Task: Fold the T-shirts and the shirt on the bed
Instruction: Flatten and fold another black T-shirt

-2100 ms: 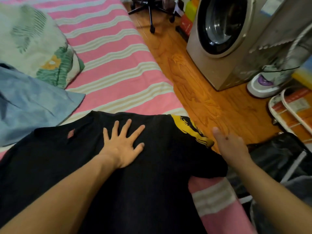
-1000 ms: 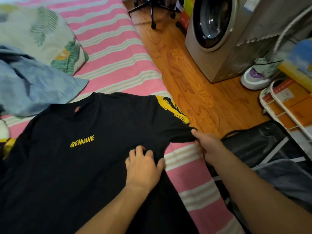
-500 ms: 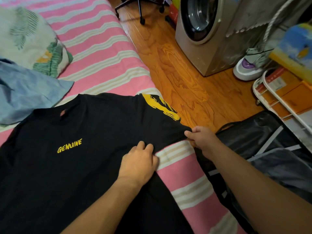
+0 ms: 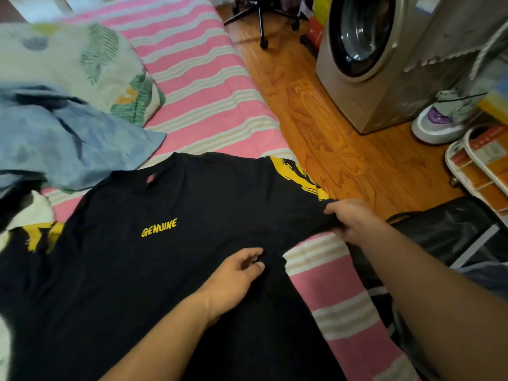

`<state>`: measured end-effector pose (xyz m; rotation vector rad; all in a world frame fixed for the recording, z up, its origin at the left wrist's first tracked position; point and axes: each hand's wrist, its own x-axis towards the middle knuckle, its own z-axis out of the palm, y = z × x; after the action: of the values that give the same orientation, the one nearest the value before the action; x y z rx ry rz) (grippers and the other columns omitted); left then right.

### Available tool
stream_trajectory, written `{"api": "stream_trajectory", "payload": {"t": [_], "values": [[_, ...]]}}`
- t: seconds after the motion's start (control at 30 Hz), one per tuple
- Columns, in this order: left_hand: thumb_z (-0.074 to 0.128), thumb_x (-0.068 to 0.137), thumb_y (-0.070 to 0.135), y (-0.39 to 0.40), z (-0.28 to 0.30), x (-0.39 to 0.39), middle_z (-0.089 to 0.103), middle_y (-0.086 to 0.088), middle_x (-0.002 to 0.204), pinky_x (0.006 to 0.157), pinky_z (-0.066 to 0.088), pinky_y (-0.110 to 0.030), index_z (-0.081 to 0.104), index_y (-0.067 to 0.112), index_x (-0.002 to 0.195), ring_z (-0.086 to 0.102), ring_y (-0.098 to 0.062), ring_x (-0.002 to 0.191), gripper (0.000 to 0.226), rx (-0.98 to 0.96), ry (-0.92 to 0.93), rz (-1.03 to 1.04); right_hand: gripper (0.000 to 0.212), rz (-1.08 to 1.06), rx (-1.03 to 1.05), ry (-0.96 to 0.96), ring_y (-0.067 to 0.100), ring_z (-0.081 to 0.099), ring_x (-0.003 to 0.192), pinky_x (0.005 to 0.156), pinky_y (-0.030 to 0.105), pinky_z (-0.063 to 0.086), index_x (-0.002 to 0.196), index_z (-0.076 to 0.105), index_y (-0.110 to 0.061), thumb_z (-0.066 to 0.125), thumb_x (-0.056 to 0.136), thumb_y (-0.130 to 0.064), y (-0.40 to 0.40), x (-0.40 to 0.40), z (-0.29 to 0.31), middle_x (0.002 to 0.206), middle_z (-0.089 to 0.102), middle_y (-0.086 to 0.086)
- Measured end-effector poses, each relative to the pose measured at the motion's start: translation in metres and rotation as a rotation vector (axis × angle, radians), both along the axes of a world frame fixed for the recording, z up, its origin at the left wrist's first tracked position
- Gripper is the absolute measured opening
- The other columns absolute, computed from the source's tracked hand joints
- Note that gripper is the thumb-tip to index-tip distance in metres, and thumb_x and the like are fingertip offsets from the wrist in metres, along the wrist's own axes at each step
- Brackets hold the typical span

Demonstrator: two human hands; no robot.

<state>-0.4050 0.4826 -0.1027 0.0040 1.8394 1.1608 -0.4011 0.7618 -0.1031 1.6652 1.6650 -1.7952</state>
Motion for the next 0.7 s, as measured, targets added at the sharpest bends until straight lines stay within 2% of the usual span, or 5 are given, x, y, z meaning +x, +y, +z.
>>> {"api": "stream_trajectory", "payload": {"t": [0.13, 0.27, 0.4, 0.6, 0.7], "values": [[0.061, 0.101, 0.021, -0.081, 0.04, -0.004, 0.074, 0.002, 0.118, 0.104, 0.052, -0.038, 0.069, 0.025, 0.122, 0.069, -0.017, 0.112, 0.024, 0.073, -0.114, 0.455, 0.019, -0.137, -0.224, 0.389, 0.031, 0.066, 0.082, 0.069, 0.045, 0.058, 0.093, 0.059, -0.006, 0.05, 0.084, 0.008, -0.042, -0.037, 0.055, 0.092, 0.064, 0.018], [0.054, 0.1, 0.024, -0.147, 0.053, -0.024, 0.073, -0.008, 0.121, 0.108, 0.046, -0.047, 0.067, 0.017, 0.127, 0.069, -0.027, 0.115, 0.031, 0.295, -0.219, 0.809, 0.043, 0.487, -0.037, 0.609, 0.01, 0.064, 0.066, 0.061, 0.024, 0.053, 0.121, 0.065, -0.013, 0.055, 0.086, 0.009, -0.153, -0.061, 0.096, 0.076, 0.066, 0.003], [0.055, 0.099, 0.03, -0.175, 0.027, -0.012, 0.07, -0.01, 0.125, 0.109, 0.045, -0.046, 0.063, 0.021, 0.129, 0.065, -0.027, 0.118, 0.032, 0.231, -0.302, 0.863, 0.071, 1.201, 0.627, 0.487, 0.009, 0.055, 0.103, 0.099, 0.032, 0.045, 0.155, 0.034, -0.025, 0.066, 0.092, -0.037, -0.23, -0.031, 0.041, 0.117, 0.055, -0.001], [0.059, 0.102, 0.029, -0.167, -0.021, -0.003, 0.065, -0.006, 0.127, 0.094, 0.053, -0.036, 0.055, 0.024, 0.132, 0.065, -0.021, 0.112, 0.031, 0.09, -0.202, 0.845, 0.05, 0.961, 1.003, 0.05, 0.027, 0.056, 0.1, 0.085, 0.044, 0.054, 0.134, 0.057, -0.01, 0.072, 0.087, -0.021, -0.174, 0.153, -0.025, 0.117, 0.057, 0.008], [0.062, 0.1, 0.024, -0.147, -0.027, -0.019, 0.065, -0.006, 0.121, 0.095, 0.053, -0.036, 0.052, 0.023, 0.131, 0.063, -0.02, 0.101, 0.032, 0.197, -0.193, 0.919, 0.057, 0.892, 0.87, -0.094, 0.032, 0.065, 0.1, 0.087, 0.042, 0.053, 0.128, 0.06, -0.007, 0.084, 0.077, -0.013, -0.145, 0.237, -0.036, 0.113, 0.064, 0.012]]}}
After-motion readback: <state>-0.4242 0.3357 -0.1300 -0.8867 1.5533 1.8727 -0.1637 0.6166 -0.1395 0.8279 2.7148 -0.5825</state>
